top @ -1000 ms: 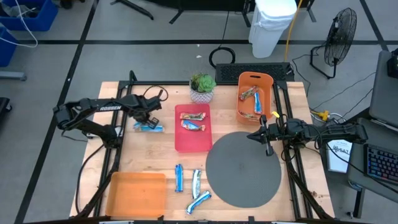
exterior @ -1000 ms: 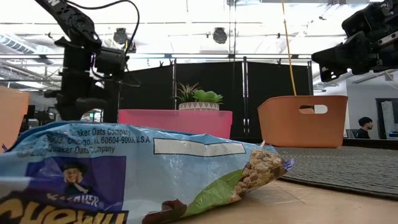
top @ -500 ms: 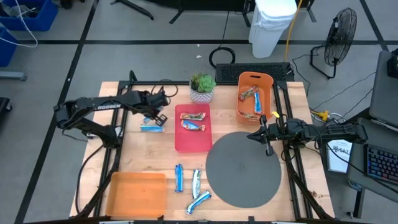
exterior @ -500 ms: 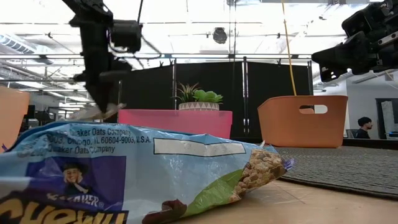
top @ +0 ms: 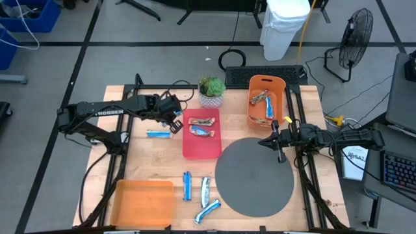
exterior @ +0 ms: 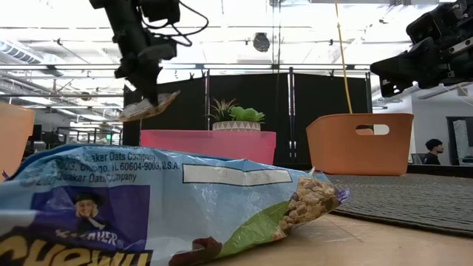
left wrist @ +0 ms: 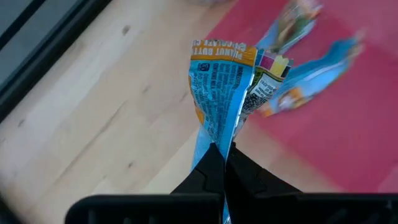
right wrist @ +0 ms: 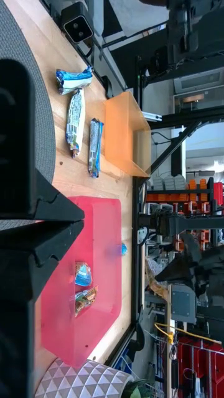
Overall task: Pick and place Granola Bars by type
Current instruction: Put the blue/orange granola bar into the pink bin
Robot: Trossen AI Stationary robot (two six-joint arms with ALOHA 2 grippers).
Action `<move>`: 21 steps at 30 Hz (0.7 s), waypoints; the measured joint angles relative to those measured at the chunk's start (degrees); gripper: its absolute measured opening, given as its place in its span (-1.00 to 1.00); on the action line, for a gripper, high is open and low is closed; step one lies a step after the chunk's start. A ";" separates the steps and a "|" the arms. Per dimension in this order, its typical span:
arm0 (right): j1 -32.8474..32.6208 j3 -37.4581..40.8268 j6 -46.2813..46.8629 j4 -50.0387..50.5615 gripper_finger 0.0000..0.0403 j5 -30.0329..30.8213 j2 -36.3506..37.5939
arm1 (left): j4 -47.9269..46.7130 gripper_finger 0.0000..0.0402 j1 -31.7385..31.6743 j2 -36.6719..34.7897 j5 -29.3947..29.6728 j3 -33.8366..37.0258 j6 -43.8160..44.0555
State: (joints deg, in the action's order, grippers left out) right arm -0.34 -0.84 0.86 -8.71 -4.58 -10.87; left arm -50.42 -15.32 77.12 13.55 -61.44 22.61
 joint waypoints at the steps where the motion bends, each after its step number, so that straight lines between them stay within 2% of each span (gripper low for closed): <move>1: -0.02 0.00 0.00 0.00 -1.00 0.00 -0.02 | 1.27 -0.99 0.52 0.00 -0.07 -0.01 -0.42; 11: -0.01 0.00 -0.02 0.00 -1.00 0.00 -0.02 | 10.16 -0.99 4.02 0.00 -5.41 -0.01 -3.23; 21: -0.02 0.00 -0.02 0.00 -1.00 0.00 -0.02 | 11.13 -0.99 5.40 0.00 -6.24 -0.13 -4.38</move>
State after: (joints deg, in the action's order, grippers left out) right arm -0.36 -0.84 0.84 -8.71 -4.58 -10.90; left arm -39.29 -9.92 77.12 7.31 -61.58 18.23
